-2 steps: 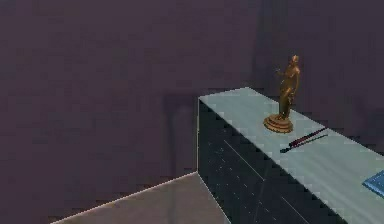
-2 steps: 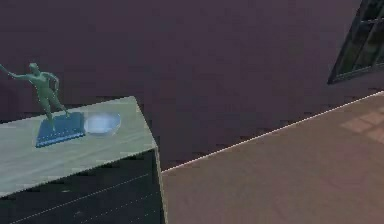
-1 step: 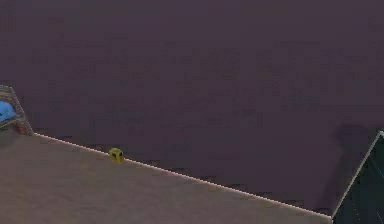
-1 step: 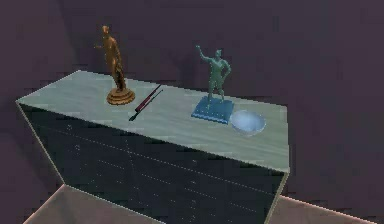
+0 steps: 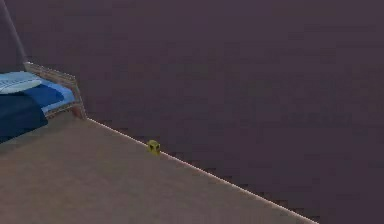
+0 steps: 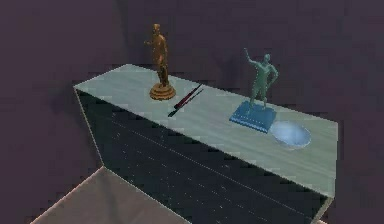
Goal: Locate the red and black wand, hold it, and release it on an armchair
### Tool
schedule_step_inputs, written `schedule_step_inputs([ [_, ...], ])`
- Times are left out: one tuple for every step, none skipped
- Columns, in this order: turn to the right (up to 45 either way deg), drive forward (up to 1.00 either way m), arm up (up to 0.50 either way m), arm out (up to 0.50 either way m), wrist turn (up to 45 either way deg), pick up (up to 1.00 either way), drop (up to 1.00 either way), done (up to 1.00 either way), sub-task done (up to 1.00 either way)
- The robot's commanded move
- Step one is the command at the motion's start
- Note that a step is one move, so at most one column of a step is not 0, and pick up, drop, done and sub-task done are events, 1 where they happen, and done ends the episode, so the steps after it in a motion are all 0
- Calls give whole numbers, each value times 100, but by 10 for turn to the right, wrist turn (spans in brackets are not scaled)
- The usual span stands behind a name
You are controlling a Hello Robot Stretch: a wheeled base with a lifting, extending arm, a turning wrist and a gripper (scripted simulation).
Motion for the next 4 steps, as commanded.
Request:
schedule_step_inputs([
  [450,0,0,0,0,0,0,0,0],
  [90,0,0,0,0,0,0,0,0],
  [0,85,0,0,0,0,0,0,0],
  [0,0,50,0,0,0,0,0,0],
])
